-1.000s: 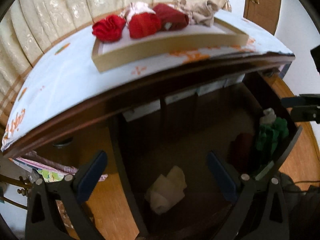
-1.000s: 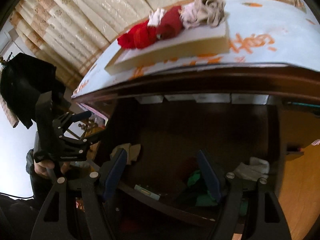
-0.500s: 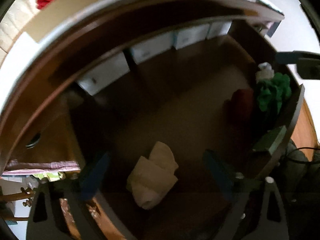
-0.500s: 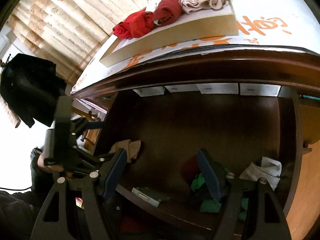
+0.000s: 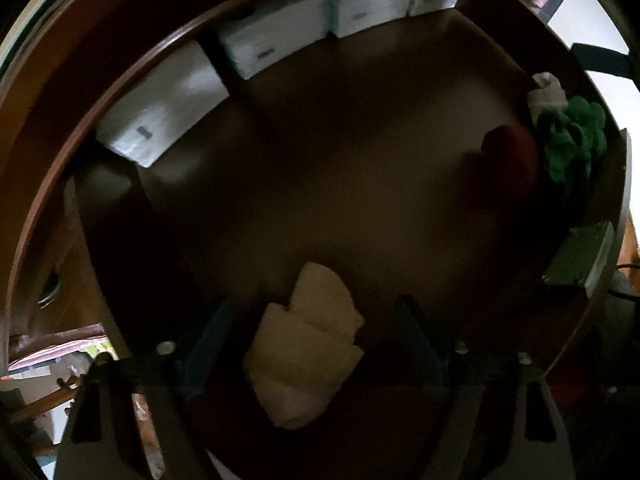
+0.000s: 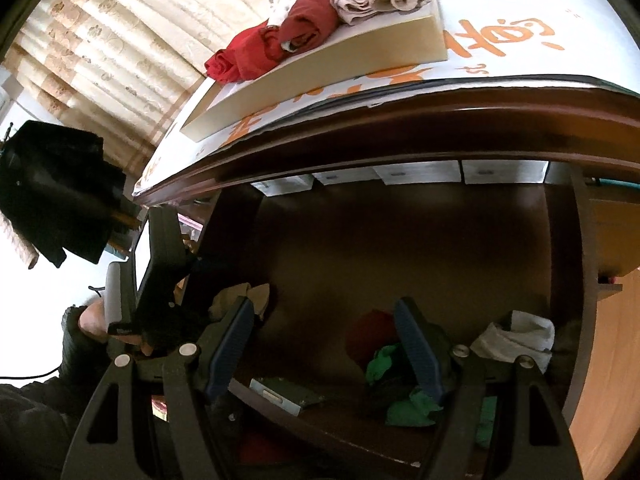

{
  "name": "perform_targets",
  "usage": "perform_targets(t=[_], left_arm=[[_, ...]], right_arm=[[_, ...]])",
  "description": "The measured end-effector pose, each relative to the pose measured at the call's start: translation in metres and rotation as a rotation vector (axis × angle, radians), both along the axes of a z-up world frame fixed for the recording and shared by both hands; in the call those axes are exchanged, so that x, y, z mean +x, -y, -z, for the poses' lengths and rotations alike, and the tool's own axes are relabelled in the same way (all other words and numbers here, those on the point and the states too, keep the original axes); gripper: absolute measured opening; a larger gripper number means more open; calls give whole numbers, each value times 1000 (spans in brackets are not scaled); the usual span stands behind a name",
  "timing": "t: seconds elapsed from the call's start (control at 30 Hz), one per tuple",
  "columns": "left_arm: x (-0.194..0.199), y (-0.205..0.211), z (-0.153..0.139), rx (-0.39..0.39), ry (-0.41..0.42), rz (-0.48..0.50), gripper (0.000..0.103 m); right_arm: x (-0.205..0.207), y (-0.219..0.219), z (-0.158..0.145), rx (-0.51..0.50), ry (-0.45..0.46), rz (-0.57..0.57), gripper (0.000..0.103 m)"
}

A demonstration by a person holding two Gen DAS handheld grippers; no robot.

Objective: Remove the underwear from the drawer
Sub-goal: 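Withdraw both tools from the tray and lower them into the drawer, then grasp the beige sock with the left tool while the right tool grasps the red cloth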

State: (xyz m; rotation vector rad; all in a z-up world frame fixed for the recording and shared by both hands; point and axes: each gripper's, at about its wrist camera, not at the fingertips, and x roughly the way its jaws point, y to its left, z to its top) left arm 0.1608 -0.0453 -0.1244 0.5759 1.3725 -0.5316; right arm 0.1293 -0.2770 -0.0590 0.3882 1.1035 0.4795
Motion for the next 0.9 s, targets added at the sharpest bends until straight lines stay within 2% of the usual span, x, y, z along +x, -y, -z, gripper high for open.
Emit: perform_targets(t=[0.1, 0.17, 0.27, 0.37, 0.43, 0.57, 0.73, 0.8, 0.83, 0.9], left_arm=[[-3, 5, 4, 53, 15, 16, 66], [-4, 4, 3, 58, 15, 15, 62], [-2, 7, -8, -15, -40, 7, 40], [-6, 14, -15, 9, 8, 44, 41], [-3, 13, -13, -7, -23, 32, 41], [3, 18, -4, 64, -49, 36, 41], [1, 22, 6, 48, -115, 44, 40], [2, 24, 11, 39, -138, 34, 27], [2, 25, 12, 33, -143, 27, 26], [4, 26, 8, -16, -153, 7, 16]], right_arm=[[2, -1, -1, -3, -4, -1, 75], [3, -1, -1, -7, -3, -4, 75], [3, 0, -1, -15, -1, -2, 75], [5, 3, 0, -7, -10, 11, 75], [5, 4, 2, -3, -14, 13, 75], [4, 4, 2, -1, -15, -1, 75], [7, 9, 3, 7, -20, 12, 75], [8, 12, 3, 10, -23, 21, 75], [8, 13, 3, 11, -23, 25, 75], [8, 17, 3, 8, -21, 32, 75]])
